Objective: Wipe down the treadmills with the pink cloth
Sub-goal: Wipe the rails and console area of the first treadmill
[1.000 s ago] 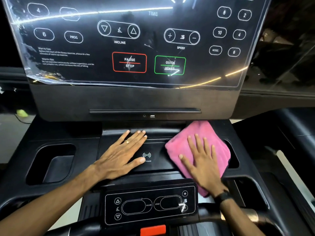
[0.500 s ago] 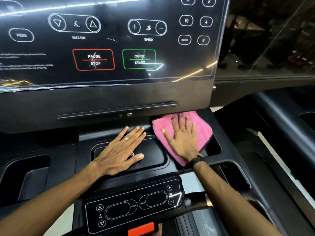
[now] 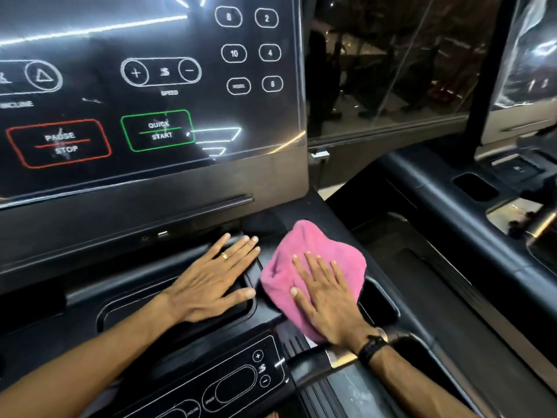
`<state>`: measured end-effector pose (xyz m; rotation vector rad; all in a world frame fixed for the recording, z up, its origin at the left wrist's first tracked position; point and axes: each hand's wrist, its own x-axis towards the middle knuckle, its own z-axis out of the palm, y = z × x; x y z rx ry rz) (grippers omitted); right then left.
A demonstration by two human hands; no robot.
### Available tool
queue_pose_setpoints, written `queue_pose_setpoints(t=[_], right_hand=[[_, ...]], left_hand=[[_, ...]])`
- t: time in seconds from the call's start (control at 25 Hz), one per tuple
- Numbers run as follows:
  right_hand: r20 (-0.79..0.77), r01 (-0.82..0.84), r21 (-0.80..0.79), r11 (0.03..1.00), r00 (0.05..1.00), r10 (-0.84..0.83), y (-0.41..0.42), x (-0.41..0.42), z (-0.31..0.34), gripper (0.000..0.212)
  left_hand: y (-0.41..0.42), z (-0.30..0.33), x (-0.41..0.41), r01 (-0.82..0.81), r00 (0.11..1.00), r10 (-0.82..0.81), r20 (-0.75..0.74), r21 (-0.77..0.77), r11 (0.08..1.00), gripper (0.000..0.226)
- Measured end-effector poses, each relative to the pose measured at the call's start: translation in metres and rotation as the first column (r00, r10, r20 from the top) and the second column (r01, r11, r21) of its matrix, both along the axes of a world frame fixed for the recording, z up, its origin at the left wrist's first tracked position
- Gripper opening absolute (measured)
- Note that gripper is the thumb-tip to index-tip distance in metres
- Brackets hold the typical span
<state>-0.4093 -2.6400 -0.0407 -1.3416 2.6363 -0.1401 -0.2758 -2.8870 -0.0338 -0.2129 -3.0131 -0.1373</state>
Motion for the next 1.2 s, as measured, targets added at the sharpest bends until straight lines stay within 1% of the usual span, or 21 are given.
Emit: queue_pose_setpoints(t=[0.12, 0.16, 0.2, 0.32, 0.44, 0.52, 0.6, 0.68, 0.72, 0.8, 0.84, 0.92, 0.96, 1.0, 1.08, 1.2], right_hand=[[0.035, 0.012, 0.061, 0.998, 0.999, -0.014, -0.003, -0.019, 0.004, 0.108], [0.074, 0.003, 0.057, 0.998, 0.997, -0.007, -0.01, -0.024, 0.006, 0.113], [0.117, -0.005, 0.048, 0.999, 0.993, 0.0, -0.018, -0.029, 0.008, 0.113], [0.221, -0.039, 0.084, 0.996, 0.975, 0.019, -0.036, -0.05, 0.011, 0.099], [0.339, -0.023, 0.252, 0.967, 0.939, -0.066, -0.049, -0.064, 0.014, 0.076], [0.382, 0.013, 0.317, 0.948, 0.913, -0.141, -0.057, -0.066, 0.018, 0.071], [0.406, 0.055, 0.322, 0.945, 0.894, -0.191, -0.062, -0.064, 0.019, 0.069], [0.377, 0.094, 0.331, 0.939, 0.899, -0.223, -0.066, -0.06, 0.02, 0.069], [0.34, 0.105, 0.363, 0.926, 0.91, -0.236, -0.068, -0.058, 0.023, 0.069], [0.221, 0.141, 0.439, 0.887, 0.94, -0.259, -0.073, -0.053, 0.03, 0.073], [0.162, 0.168, 0.449, 0.877, 0.951, -0.265, -0.074, -0.05, 0.033, 0.076], [0.091, 0.204, 0.406, 0.891, 0.961, -0.262, -0.076, -0.048, 0.036, 0.082], [0.087, 0.208, 0.363, 0.908, 0.963, -0.255, -0.076, -0.047, 0.035, 0.083], [0.115, 0.211, 0.308, 0.928, 0.96, -0.257, -0.074, -0.046, 0.034, 0.082], [0.223, 0.245, 0.194, 0.95, 0.932, -0.285, -0.068, -0.045, 0.034, 0.08], [0.37, 0.335, 0.146, 0.931, 0.854, -0.366, -0.064, -0.046, 0.04, 0.08]], left_hand=[[0.006, -0.001, -0.02, -0.015, 1.0, 0.017, -0.022, 0.071, 0.997, 0.078], [0.008, -0.002, -0.027, -0.027, 0.999, 0.031, -0.03, 0.102, 0.994, 0.078], [0.009, -0.003, -0.035, -0.043, 0.998, 0.048, -0.034, 0.135, 0.99, 0.08], [0.01, -0.009, -0.054, -0.073, 0.996, 0.08, -0.027, 0.22, 0.973, 0.084], [0.015, -0.013, -0.066, -0.067, 0.996, 0.079, -0.044, 0.237, 0.969, 0.084], [0.021, -0.013, -0.071, -0.055, 0.996, 0.07, -0.056, 0.232, 0.971, 0.083], [0.027, -0.012, -0.072, -0.047, 0.996, 0.062, -0.064, 0.218, 0.975, 0.082], [0.03, -0.012, -0.067, -0.056, 0.995, 0.072, -0.072, 0.209, 0.976, 0.08], [0.032, -0.011, -0.063, -0.057, 0.995, 0.074, -0.072, 0.209, 0.976, 0.08], [0.032, -0.011, -0.052, -0.065, 0.995, 0.079, -0.062, 0.208, 0.976, 0.081], [0.031, -0.011, -0.047, -0.075, 0.995, 0.088, -0.056, 0.21, 0.975, 0.082], [0.029, -0.009, -0.036, -0.105, 0.992, 0.118, -0.05, 0.21, 0.972, 0.084], [0.028, -0.007, -0.031, -0.12, 0.99, 0.133, -0.051, 0.209, 0.971, 0.084], [0.028, -0.005, -0.027, -0.132, 0.988, 0.146, -0.053, 0.206, 0.97, 0.084], [0.027, -0.003, -0.017, -0.153, 0.984, 0.167, -0.055, 0.2, 0.968, 0.084], [0.025, 0.001, -0.004, -0.171, 0.981, 0.186, -0.057, 0.201, 0.964, 0.084]])
